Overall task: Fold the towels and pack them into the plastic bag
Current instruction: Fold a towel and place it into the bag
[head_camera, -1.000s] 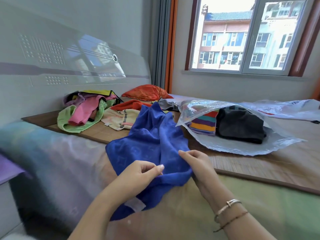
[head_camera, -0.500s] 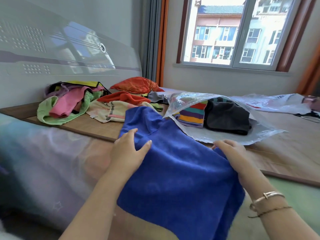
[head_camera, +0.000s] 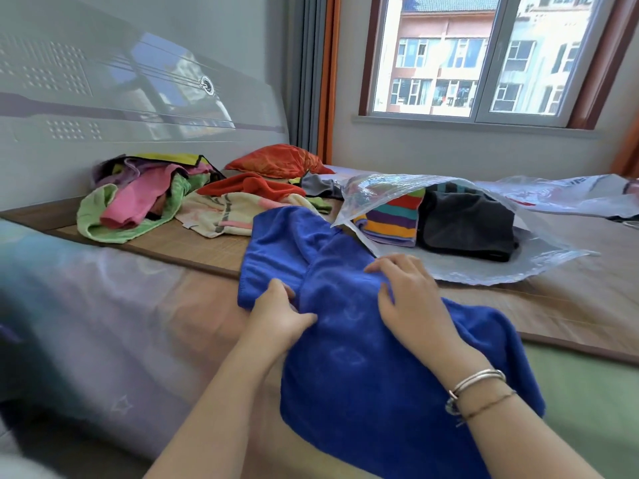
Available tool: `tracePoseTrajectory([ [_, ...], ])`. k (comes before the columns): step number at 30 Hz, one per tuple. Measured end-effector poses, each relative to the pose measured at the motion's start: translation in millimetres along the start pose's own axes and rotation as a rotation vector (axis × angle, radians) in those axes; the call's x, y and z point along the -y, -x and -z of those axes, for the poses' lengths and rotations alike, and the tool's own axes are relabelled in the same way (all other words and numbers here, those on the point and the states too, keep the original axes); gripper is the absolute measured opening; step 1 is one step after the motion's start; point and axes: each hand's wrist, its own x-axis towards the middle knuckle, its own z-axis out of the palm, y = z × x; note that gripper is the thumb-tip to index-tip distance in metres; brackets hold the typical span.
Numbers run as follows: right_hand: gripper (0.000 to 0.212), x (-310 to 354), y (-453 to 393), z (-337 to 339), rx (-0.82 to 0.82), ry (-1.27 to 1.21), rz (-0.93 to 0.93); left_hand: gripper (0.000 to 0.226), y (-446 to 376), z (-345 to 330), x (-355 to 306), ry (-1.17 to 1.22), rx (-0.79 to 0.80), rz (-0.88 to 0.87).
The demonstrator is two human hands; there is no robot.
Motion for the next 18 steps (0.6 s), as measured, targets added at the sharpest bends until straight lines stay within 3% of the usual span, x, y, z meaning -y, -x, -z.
tracePoseTrajectory([
  [2,0.047,12,-6,-14,0.081,-0.124,0.047,0.02,1,0,-1,0.01,0.072,-0.08],
  [6,0.066,26,-18,-28,0.267,-0.213,0.09,0.022,12,6,-9,0.073,0.279,-0.382],
  [9,0.043,23,-22,-22,0.418,-0.151,0.141,0.01,20,13,-9,0.119,0.366,-0.431],
  [12,0.022,12,-19,-9,0.303,-0.051,0.182,0.008,22,22,-8,0.116,0.323,-0.384],
  [15,0.019,-1,-14,13,0.139,0.001,0.146,0.005,24,30,-8,0.087,0.265,-0.356],
  [18,0.019,-13,-6,40,0.022,0.008,0.093,0.005,24,33,-5,0.107,0.348,-0.326],
])
